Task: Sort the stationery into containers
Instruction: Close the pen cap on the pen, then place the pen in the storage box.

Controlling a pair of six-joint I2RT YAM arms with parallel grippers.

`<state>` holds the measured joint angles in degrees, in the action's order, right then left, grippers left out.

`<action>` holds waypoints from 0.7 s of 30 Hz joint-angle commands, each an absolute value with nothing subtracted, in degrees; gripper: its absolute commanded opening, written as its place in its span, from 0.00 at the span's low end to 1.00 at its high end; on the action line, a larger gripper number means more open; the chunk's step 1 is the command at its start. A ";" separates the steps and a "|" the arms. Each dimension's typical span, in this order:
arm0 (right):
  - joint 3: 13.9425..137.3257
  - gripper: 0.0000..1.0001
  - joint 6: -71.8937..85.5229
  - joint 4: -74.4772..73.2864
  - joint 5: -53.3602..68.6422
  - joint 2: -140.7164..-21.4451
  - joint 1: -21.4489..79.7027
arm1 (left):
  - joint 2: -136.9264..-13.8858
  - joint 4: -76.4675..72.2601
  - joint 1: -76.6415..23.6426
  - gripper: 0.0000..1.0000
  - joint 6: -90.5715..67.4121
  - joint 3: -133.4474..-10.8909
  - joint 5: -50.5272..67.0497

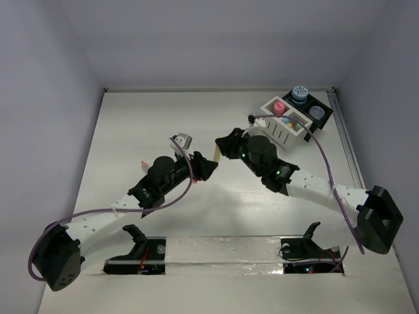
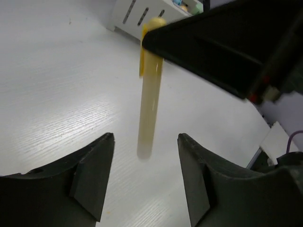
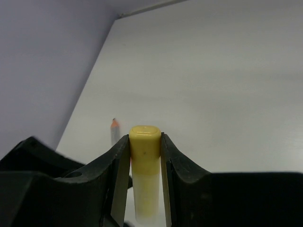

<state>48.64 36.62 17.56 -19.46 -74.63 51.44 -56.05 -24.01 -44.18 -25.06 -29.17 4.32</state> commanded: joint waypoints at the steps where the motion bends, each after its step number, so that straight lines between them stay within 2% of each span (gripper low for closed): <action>1: 53.96 0.00 30.16 12.39 -20.38 -75.41 45.36 | -53.35 -32.78 -44.12 0.54 -26.81 -26.46 3.07; 3: 56.42 0.00 29.01 11.78 -21.09 -75.24 39.75 | -52.13 -32.52 -44.12 0.64 -26.37 -25.06 3.08; 9: 59.15 0.00 24.53 12.30 -22.57 -73.83 23.32 | -48.79 -31.64 -44.65 0.74 -24.88 -22.33 2.11; 12: 59.76 0.00 17.33 16.34 -29.15 -75.14 19.96 | -47.20 -31.55 -44.65 0.78 -24.35 -21.01 1.58; 16: 60.99 0.00 10.57 23.36 -30.15 -79.87 13.47 | -46.58 -32.60 -44.65 0.80 -24.26 -20.22 2.02; 21: 61.70 0.00 2.74 32.68 -31.90 -84.10 11.43 | -46.15 -33.22 -44.65 0.80 -24.26 -19.34 2.99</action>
